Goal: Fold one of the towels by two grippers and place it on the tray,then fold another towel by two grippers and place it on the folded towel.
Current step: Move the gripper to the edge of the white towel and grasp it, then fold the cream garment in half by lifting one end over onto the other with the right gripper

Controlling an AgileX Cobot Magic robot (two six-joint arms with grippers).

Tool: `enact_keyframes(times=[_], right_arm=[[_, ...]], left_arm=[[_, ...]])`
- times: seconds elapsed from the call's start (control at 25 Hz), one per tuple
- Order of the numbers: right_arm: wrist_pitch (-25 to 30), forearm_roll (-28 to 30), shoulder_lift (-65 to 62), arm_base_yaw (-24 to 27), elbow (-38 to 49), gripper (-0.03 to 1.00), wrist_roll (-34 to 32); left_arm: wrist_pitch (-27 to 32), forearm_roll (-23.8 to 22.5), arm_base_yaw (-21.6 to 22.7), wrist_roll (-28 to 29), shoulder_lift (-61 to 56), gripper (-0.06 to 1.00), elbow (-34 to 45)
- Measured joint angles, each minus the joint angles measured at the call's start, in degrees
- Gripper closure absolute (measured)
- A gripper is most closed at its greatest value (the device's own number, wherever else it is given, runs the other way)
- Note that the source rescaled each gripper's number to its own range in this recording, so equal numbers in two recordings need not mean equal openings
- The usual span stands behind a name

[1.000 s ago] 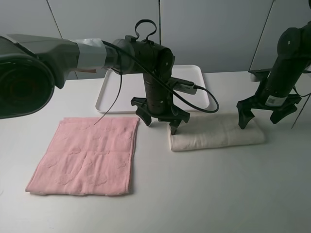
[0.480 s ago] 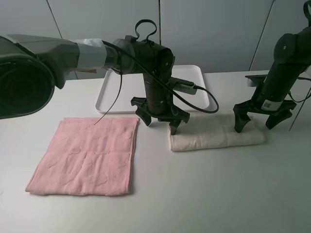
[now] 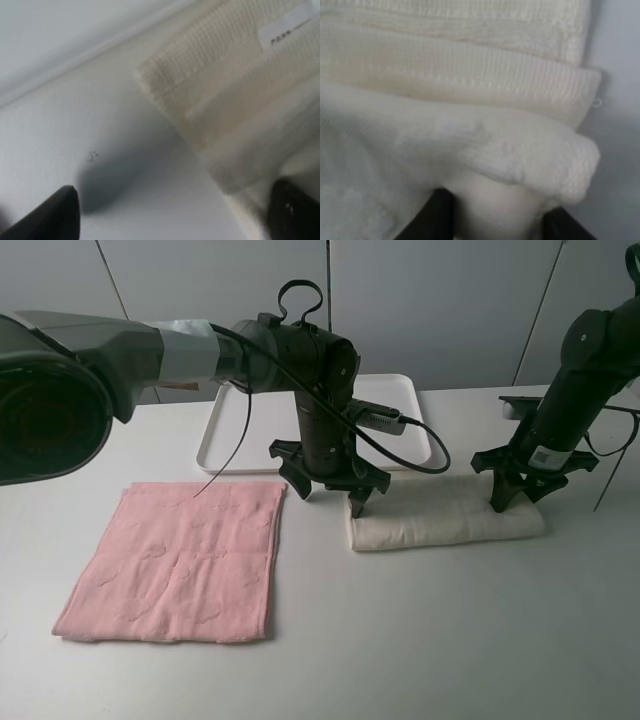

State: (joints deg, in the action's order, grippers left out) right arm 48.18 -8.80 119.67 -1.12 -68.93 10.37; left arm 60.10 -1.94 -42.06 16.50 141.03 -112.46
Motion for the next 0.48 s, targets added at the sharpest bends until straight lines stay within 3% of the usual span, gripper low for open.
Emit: enact_keyframes(times=[0.28, 0.36, 0.44, 0.48], right_arm=[[-0.46, -0.81, 0.10, 0.00, 0.99, 0.63, 0.36], [-0.96, -1.56, 0.10, 0.00, 1.73, 0.71, 0.77], [-1.38, -2.89, 0.10, 0.00, 2.23, 0.89, 1.87], [-1.48, -3.00, 0.00, 0.00, 2.36, 0.91, 2.24]], left_arm=[[0.00, -0.11, 0.00, 0.00, 0.12, -0.02, 0.00], [0.00, -0.11, 0.00, 0.00, 0.12, -0.02, 0.00], [0.00, -0.11, 0.00, 0.00, 0.12, -0.02, 0.00], [0.00, -0.11, 0.00, 0.00, 0.12, -0.02, 0.00]])
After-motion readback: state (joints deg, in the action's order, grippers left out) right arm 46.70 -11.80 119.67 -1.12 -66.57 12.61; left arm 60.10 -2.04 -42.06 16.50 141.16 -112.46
